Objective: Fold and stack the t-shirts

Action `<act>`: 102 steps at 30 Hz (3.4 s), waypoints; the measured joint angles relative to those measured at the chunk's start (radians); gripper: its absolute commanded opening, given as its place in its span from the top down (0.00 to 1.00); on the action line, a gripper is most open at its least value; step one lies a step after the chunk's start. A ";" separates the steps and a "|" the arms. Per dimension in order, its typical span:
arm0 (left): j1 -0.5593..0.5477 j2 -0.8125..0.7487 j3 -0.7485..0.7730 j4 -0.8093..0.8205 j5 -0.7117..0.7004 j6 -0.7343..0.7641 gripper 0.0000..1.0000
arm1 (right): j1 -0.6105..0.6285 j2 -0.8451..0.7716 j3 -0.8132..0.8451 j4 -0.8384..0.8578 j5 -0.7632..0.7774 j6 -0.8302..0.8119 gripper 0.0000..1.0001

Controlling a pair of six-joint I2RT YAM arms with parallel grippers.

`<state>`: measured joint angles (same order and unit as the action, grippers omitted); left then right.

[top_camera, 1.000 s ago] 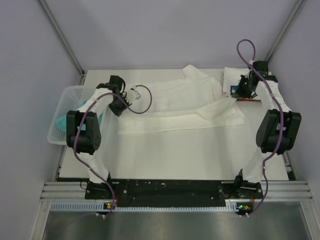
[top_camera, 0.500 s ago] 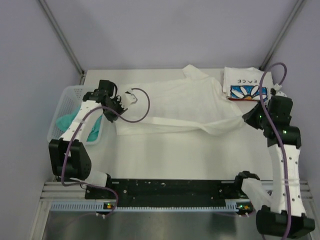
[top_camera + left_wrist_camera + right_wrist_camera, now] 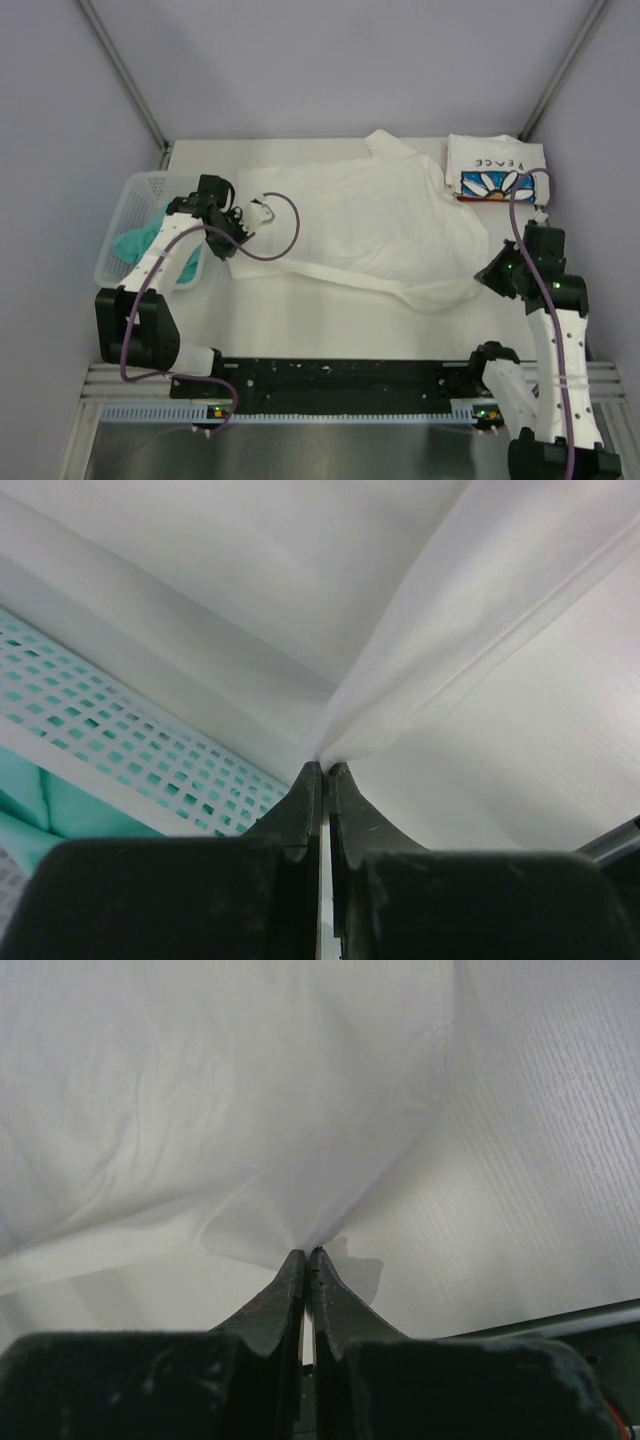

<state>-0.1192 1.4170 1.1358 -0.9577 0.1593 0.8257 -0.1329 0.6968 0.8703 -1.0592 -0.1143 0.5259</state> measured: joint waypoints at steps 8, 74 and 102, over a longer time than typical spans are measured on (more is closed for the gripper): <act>0.000 0.185 0.119 0.072 -0.027 -0.025 1.00 | 0.000 0.408 0.092 0.244 0.061 -0.063 1.00; -0.071 0.264 -0.061 0.203 0.003 0.246 0.55 | -0.025 0.948 0.105 0.541 0.194 0.045 0.55; -0.018 -0.019 -0.235 -0.031 -0.101 0.209 0.72 | -0.078 -0.155 -0.394 0.192 0.168 0.428 0.52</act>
<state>-0.1371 1.3983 0.9005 -0.9882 0.0586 1.0351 -0.2108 0.5415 0.4763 -0.8677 0.0540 0.9535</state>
